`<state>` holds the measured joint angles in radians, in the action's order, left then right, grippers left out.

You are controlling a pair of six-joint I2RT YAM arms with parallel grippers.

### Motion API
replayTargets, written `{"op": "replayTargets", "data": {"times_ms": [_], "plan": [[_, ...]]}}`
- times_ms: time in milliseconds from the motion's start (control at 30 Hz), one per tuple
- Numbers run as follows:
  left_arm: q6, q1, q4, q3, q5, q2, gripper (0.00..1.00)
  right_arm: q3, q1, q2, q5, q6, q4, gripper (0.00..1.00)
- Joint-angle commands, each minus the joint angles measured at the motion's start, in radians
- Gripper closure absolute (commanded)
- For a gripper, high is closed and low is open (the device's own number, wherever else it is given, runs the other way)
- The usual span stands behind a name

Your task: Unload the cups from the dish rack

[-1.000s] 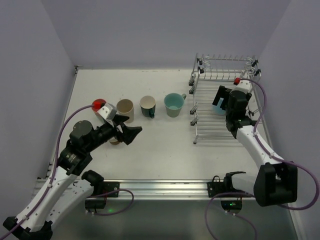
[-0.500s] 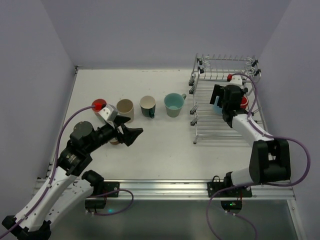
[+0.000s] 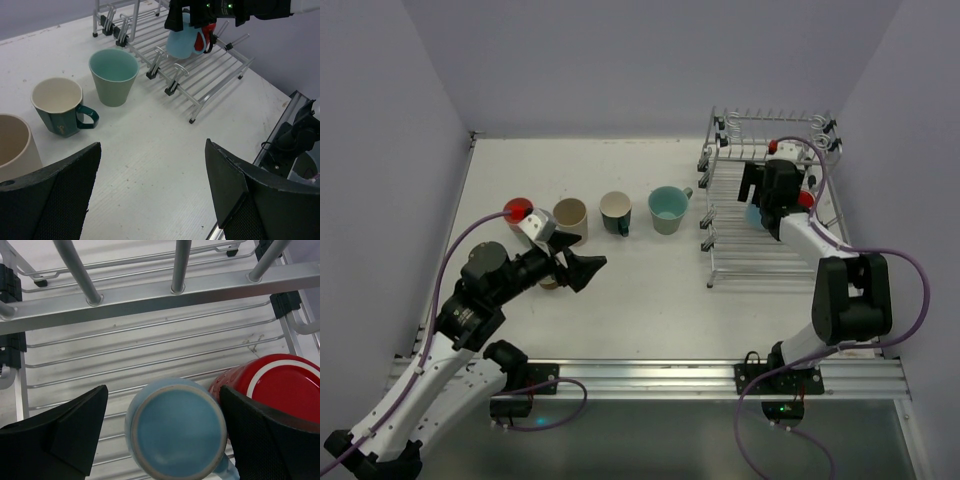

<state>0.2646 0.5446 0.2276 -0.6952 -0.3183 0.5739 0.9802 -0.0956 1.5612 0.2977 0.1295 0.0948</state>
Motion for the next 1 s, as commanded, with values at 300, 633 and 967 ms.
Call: {"op": "replayTargets", "data": {"times_ms": [300, 633, 967], "plan": [[-0.027, 0.002, -0.016, -0.001, 0.008, 0.011, 0.12, -0.06, 0.005, -0.044, -0.022, 0.05, 0.049, 0.35], [0.016, 0.0, -0.037, -0.007, 0.01, 0.075, 0.12, -0.126, -0.003, -0.183, -0.09, 0.171, 0.086, 0.88], [0.339, 0.008, -0.332, 0.02, -0.146, 0.197, 0.15, -0.23, -0.001, -0.42, -0.164, 0.37, 0.106, 0.96]]}}
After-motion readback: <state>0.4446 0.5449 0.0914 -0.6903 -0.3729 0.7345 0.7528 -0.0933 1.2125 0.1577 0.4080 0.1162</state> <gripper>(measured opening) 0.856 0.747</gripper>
